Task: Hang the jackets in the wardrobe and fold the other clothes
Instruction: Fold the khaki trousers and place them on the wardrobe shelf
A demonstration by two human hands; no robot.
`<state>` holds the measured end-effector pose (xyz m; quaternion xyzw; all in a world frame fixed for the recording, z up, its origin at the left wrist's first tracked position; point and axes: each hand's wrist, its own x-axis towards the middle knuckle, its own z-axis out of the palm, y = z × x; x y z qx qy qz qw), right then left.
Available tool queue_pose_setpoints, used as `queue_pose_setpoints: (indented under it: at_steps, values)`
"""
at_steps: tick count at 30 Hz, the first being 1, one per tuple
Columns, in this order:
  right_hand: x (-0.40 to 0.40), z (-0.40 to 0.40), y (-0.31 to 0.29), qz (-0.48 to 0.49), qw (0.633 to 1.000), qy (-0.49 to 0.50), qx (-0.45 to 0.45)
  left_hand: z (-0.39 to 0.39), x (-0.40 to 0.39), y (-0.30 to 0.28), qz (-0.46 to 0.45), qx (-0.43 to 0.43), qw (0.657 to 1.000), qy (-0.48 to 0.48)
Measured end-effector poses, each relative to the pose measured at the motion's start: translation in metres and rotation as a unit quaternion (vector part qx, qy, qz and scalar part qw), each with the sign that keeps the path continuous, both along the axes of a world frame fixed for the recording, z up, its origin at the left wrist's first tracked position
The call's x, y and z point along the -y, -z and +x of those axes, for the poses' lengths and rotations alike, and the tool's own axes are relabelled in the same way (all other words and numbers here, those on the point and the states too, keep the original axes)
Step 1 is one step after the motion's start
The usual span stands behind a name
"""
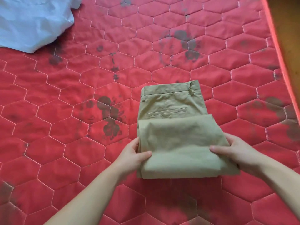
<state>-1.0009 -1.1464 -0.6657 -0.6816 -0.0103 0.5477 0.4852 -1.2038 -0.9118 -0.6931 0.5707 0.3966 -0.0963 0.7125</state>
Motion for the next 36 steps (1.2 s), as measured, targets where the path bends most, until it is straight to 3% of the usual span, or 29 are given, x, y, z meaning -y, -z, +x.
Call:
queue_pose_setpoints:
  at_steps: [5,7,10,14,18,23,33,34,36]
  values:
    - [-0.045,0.039,-0.006,0.03,0.985,0.119,0.122,0.049,-0.034,0.001,0.083,0.039,0.991,-0.102]
    - [-0.053,0.052,-0.003,-0.002,0.99,0.08,0.116,0.057,-0.04,0.007,0.066,0.004,0.988,-0.141]
    - [-0.046,0.053,0.005,-0.07,0.995,-0.039,0.062,0.051,-0.036,0.014,0.002,-0.043,0.993,-0.107]
    - [-0.044,0.053,0.003,-0.011,0.998,0.007,0.057,0.055,-0.042,0.009,0.03,0.014,0.995,-0.09]
    - [-0.06,0.061,0.004,-0.001,0.988,0.041,0.148,0.077,-0.058,0.005,0.064,0.039,0.991,-0.108]
    - [-0.075,0.054,0.024,-0.102,0.957,0.038,0.268,0.09,-0.061,0.01,0.162,-0.046,0.981,-0.094]
    - [-0.087,0.045,0.028,-0.108,0.886,0.066,0.447,0.104,-0.064,0.006,0.303,-0.005,0.947,-0.106]
    - [-0.088,0.046,0.03,-0.119,0.887,0.061,0.442,0.106,-0.064,0.006,0.342,-0.009,0.935,-0.091]
    - [-0.089,0.047,0.036,-0.141,0.889,0.056,0.432,0.109,-0.057,0.006,0.492,-0.033,0.87,-0.011]
